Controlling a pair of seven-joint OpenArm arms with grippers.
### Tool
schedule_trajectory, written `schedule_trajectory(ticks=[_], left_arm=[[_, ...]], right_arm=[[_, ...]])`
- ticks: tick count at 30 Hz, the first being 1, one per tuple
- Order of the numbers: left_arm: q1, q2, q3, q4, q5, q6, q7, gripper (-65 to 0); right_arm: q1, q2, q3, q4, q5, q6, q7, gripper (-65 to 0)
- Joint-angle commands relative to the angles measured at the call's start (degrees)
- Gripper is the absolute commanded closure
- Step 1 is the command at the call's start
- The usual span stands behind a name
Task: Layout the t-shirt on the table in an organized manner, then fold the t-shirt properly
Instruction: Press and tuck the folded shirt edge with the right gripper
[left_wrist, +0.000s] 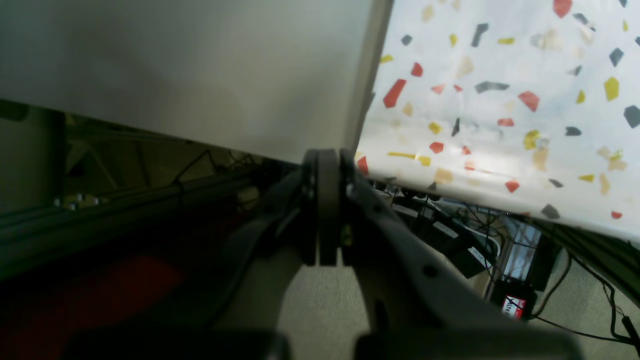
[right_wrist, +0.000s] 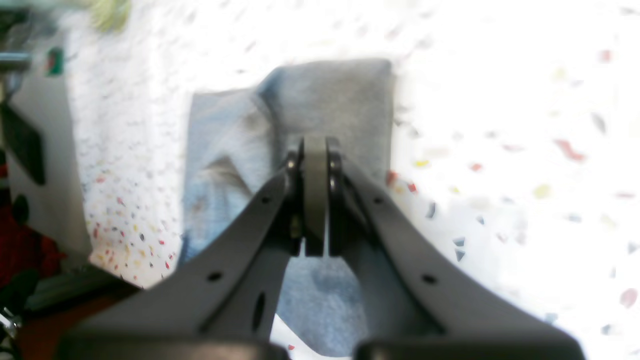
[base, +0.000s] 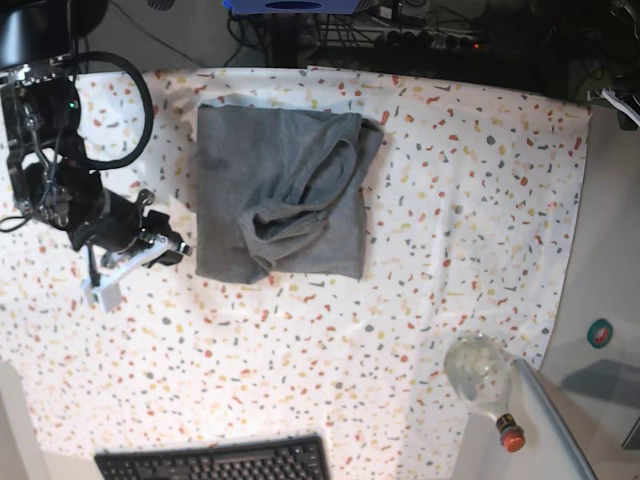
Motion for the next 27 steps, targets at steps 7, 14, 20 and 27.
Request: schedule_trajectory(ticks=[7,14,20,27], left_arm=[[-1.4,-0.5,-0.3,0.9,-0.2,0.4,-0.8,0.0],[-1.3,-0.2,-0.2,0.9,-0.2,0.4,-0.8,0.0],[-1.7,0.5,-0.1,1.1,-0.2,0.4,-0.8,0.0],[-1.7,0.6,0.0,0.9,-0.2,0.4,-0.8,0.0]], right_arm=[[2.7,-2.1,-7.9,-3.8,0.9,0.5,0.3,0.0],[10.3,-6.9,-15.5,-13.4,0.9,0.5,0.4,0.0],[16.0,-12.7,-23.0,-16.4,0.8,0.5,0.5,0.0],[22.6,-16.8,-28.7,-23.3,0.9,0.5,0.3,0.0]])
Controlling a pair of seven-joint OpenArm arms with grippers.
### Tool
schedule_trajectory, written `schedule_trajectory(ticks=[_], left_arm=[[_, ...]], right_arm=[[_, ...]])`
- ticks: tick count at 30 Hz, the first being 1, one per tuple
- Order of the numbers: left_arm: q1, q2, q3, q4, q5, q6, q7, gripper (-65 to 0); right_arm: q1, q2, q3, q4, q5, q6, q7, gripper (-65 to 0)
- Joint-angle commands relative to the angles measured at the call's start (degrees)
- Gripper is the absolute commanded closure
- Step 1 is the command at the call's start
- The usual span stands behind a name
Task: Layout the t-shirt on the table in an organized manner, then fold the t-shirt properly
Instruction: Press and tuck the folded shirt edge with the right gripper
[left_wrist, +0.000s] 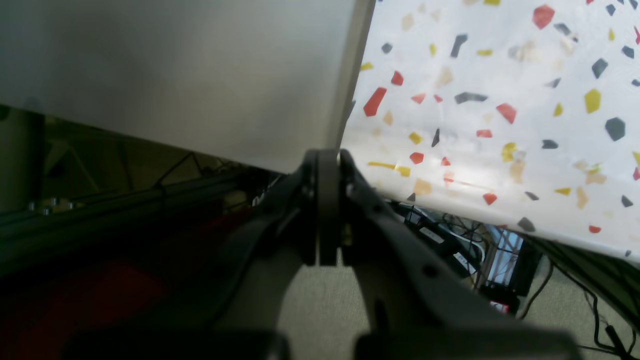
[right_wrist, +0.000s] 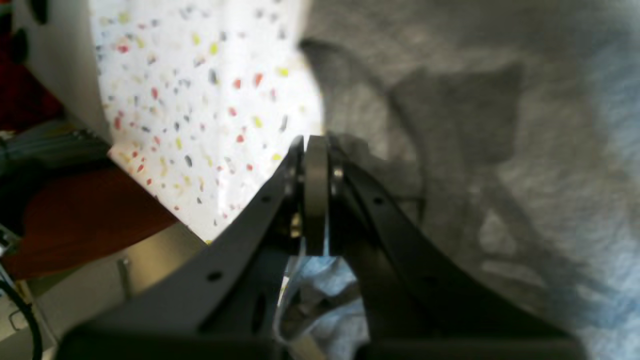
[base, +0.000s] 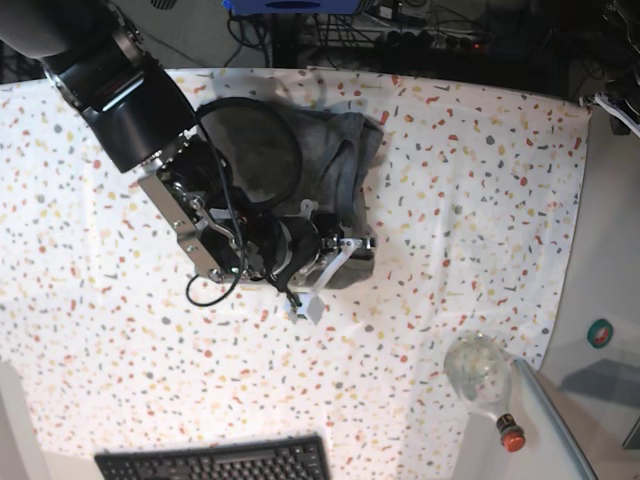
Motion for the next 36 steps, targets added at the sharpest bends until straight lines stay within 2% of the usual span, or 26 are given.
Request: schedule_trajectory(ticks=[1,3,6,9,13,18,24,28,32,36], left_arm=[[0.2,-1.2,-0.3,0.9,-0.4,0.4,-0.8,0.0],[0.3,-1.2,-0.3,0.9,-0.4,0.4,-0.8,0.0],[0.4,-1.2,-0.3,0.9,-0.4,0.4,-0.8,0.0],[0.3,-1.2,-0.3,0.9,-0.4,0.4,-0.8,0.0],[-0.4,-1.2,-0.2,0.9,-0.4,0.4,-0.8,0.0],[-1.3,-1.2,-0.2,0.8,0.1,0.4,-0.8,0.0],[-1.4,-1.2,-0.2,0.8,0.1,0.4,-0.8,0.0],[-1.3,-1.2,0.0,0.8,0.1,0.4,-0.8,0.0],[-1.0,-1.4,5.6,1.1,0.1,0.4,-0.8,0.0],[-1.3,-0.7,9.4,1.2,0.1,0.4,-0.7,0.0]], right_arm=[[1.6,-0.6,0.0,3.4,1.3,0.6,0.2,0.0],[-0.2,0.8,0.4,9.3,1.3,0.4,-1.2,0.0],[-3.2,4.2,1.0,18.0,1.3,0.3,-6.3,0.0],[-6.6,5.5,0.7,19.8,1.2,0.3,-9.6,0.0],[-9.5,5.3,-0.3,17.2,1.0,0.3,-7.8,0.0],[-8.9,5.7,-7.0,13.5,1.0,0.3,-5.8,0.0],[-7.8,5.3,-11.7,11.1,1.0,0.3,-5.2,0.0],[-5.1,4.9,-18.2,9.5,1.0,0.3,-5.1,0.0],[-0.9,1.3,-26.7,4.7,1.0,0.3,-5.1,0.0],[1.3,-0.8,-30.0,2.1,1.0,0.3,-5.1,0.0]])
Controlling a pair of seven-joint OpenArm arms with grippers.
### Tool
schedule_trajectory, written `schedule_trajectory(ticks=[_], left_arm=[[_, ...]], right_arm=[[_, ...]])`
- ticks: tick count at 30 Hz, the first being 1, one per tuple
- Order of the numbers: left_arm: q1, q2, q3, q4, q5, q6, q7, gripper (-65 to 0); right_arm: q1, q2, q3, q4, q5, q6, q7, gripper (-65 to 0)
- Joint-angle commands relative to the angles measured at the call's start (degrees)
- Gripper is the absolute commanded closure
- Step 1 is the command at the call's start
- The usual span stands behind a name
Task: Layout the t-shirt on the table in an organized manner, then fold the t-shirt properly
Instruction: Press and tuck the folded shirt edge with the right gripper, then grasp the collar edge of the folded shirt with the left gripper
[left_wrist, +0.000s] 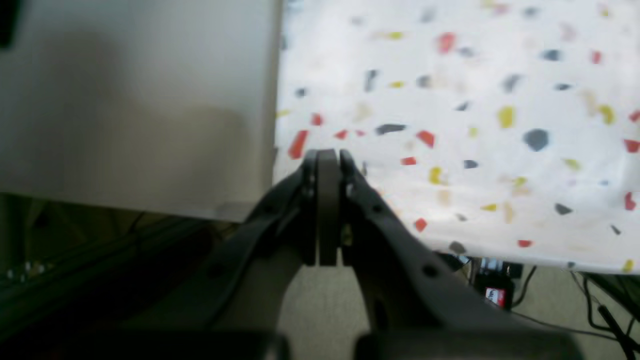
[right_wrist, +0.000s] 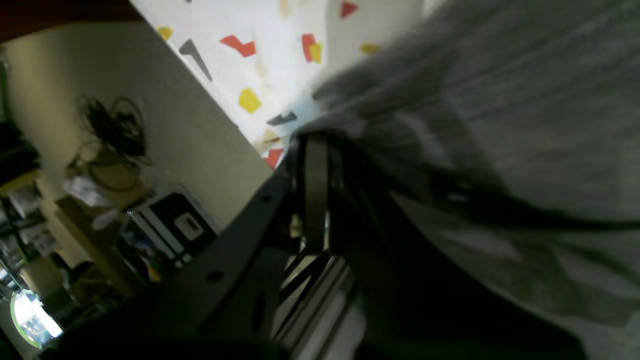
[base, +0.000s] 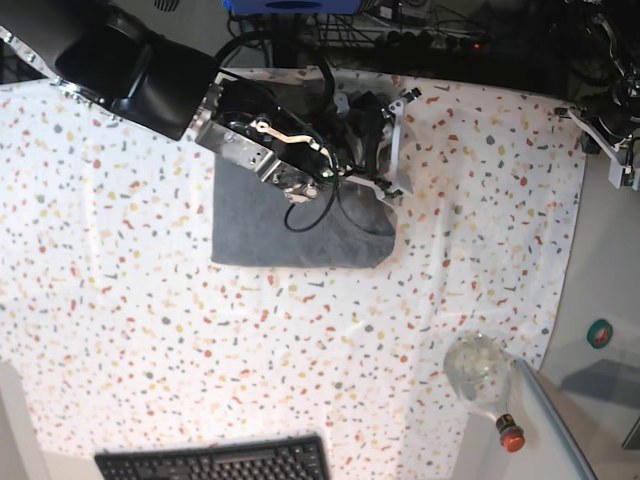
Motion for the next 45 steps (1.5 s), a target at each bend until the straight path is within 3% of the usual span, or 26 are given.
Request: schedule_trajectory(ticks=[1,5,10,18,21,24,25,28,33,40,45], left_arm=[[-0.2,-0.2,0.6,1.2,-0.4,0.1,-0.6,0.0],[-0.3,0.3,4.1,1.3,-0.8,0.1,-0.6,0.0],[-0.3,1.9,9.3,1.3,-0.8,0.1,-0.6,0.0],[-1.4,7.6,15.5,7.1,-2.7,0.1,-0.6,-1.5],[-1.5,7.9,17.5,5.8,-9.6,0.1,-0.6,-35.4],[-1.8,7.4,22.1,1.6,-19.3,0.1,-0.6,-60.2],[-1.9,7.0,23.4,0.0,-21.9,0.1,-0.6,-65.0],[-3.9,6.4,27.5,-5.5,-26.6,0.1,-0.8,-65.0],[-7.5,7.7,31.0,-13.0,-26.5,0.1,-1.3,-65.0],[-9.7,7.6,38.3,-20.2,-26.5,0.1,-8.4,-65.0],[-11.6,7.6,38.6,-26.9,-26.5,0.1,-8.6,-65.0]], right_arm=[[1.4,-0.5,0.5,1.1,0.6,0.3,0.2,0.0],[2.9,-0.1,0.8,3.6,0.8,0.3,-0.2,0.0],[1.5,3.7,8.2,12.3,0.8,0.3,-2.0,0.0],[-8.4,14.1,36.5,24.6,0.8,0.4,-2.2,0.0],[-10.3,17.4,41.6,24.5,0.8,0.6,-2.4,0.0],[-12.3,20.4,44.6,24.6,0.8,0.6,-2.2,0.0],[-13.1,20.8,45.3,24.6,0.8,0.6,-2.2,0.0],[-15.1,21.9,47.5,24.6,0.8,0.6,-2.2,0.0],[-16.9,22.0,49.5,24.6,0.7,0.7,-2.2,0.0],[-17.3,23.1,49.6,24.6,0.7,0.7,-2.2,0.0],[-17.9,24.1,49.7,24.8,0.8,0.7,-2.1,0.0]])
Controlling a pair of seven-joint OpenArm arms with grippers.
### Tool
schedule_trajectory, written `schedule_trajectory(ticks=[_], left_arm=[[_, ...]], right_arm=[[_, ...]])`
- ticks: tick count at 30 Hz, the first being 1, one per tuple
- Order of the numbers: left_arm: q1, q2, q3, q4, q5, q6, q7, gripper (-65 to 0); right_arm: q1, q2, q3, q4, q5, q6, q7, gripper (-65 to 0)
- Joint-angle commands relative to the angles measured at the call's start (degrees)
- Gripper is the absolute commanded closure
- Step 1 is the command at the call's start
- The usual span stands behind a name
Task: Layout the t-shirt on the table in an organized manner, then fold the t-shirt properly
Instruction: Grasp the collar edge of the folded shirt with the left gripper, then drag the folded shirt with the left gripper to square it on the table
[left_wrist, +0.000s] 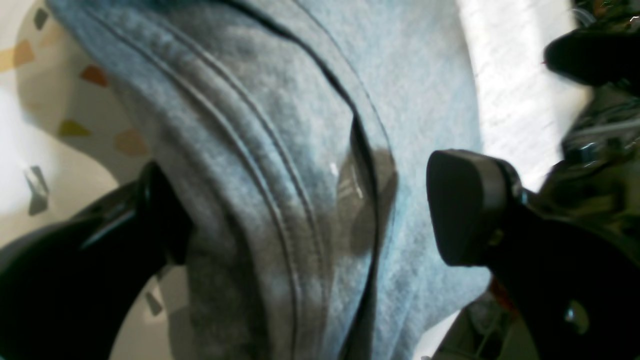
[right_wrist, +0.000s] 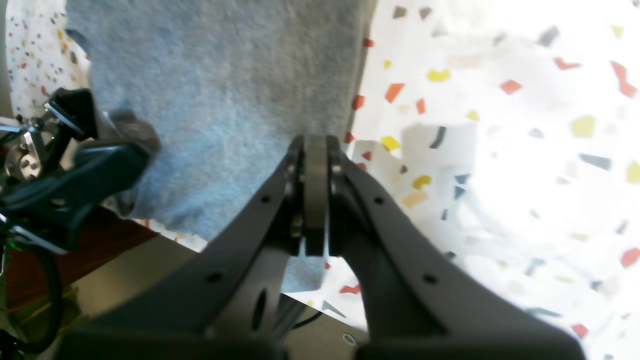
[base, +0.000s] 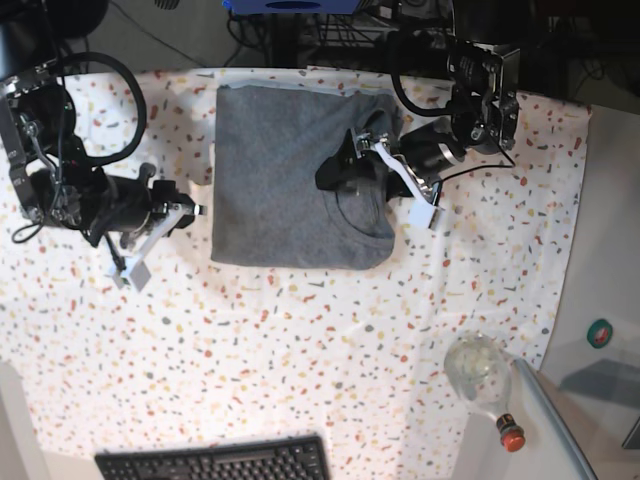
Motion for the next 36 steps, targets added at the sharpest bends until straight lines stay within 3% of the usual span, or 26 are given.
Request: schedule_trajectory(ticks=[1,4,6,7,10,11,13,16,18,23,25,29,33,36], left_arm=[[-0.2,-0.3,0.0,-0.5,2.2,1.2,2.1,-65.0],[-0.2,-0.3,0.0,-0.7,2.2,1.2,2.1,-65.0],[-0.6,-0.3,0.0,-0.7,2.2,1.2,2.1,-49.7],[-1.1,-0.3,0.0,-0.7,2.2,1.7,2.1,-39.0],[-1.8,-0.5,0.6,-0.6,2.2,9.8,2.1,-5.3],[-1.9,-0.6,0.6,-0.6,2.3,12.2,2.1,0.0],[-3.4,-1.5,1.2,-0.6,2.3,16.1,2.4,0.0],[-5.8,-5.2,8.3,-0.5,2.3,16.8,2.5,0.0],[-9.1,-8.8,16.9,-0.6,2.3,16.9,2.5,0.0],[-20.4,-14.4,42.1,-0.6,2.3,17.0,2.6,0.0],[-25.7,-15.6,53.5,-0.6,2.3,18.2,2.6,0.0],[-33.8,-15.2,70.2,-0.6,2.3,25.6,2.3,0.0],[-38.6,-12.1,75.4,-1.2,4.0,25.8,2.1,0.0],[-39.1,-8.6,75.4,-1.0,14.7,25.8,2.1,0.0]], right_arm=[[0.6,0.9,0.5,1.1,0.8,0.6,0.6,0.0],[0.5,0.9,0.5,1.0,0.8,0.6,0.6,0.0],[0.1,0.9,0.6,1.0,0.8,0.6,0.7,0.0],[0.1,0.9,0.6,1.0,0.8,0.6,0.7,0.0],[-0.7,0.9,2.7,1.0,0.8,0.6,0.7,0.0],[-1.3,0.8,4.1,1.1,0.8,0.6,0.7,0.0],[-2.3,0.6,7.8,1.1,0.8,0.6,0.7,0.0],[-3.6,0.9,12.4,1.1,0.8,0.7,0.7,0.0],[-4.4,1.0,15.4,0.8,0.8,1.5,0.5,0.0],[-6.0,1.2,22.2,0.6,0.7,9.5,0.4,0.0],[-6.3,1.2,24.5,-0.4,0.7,9.4,0.5,0.0],[-6.3,1.0,29.8,-6.0,0.7,9.4,0.6,0.0],[-6.4,0.8,34.8,-11.3,0.7,9.5,0.6,0.0],[-6.8,0.8,36.3,-13.5,0.7,9.5,0.6,0.0]])
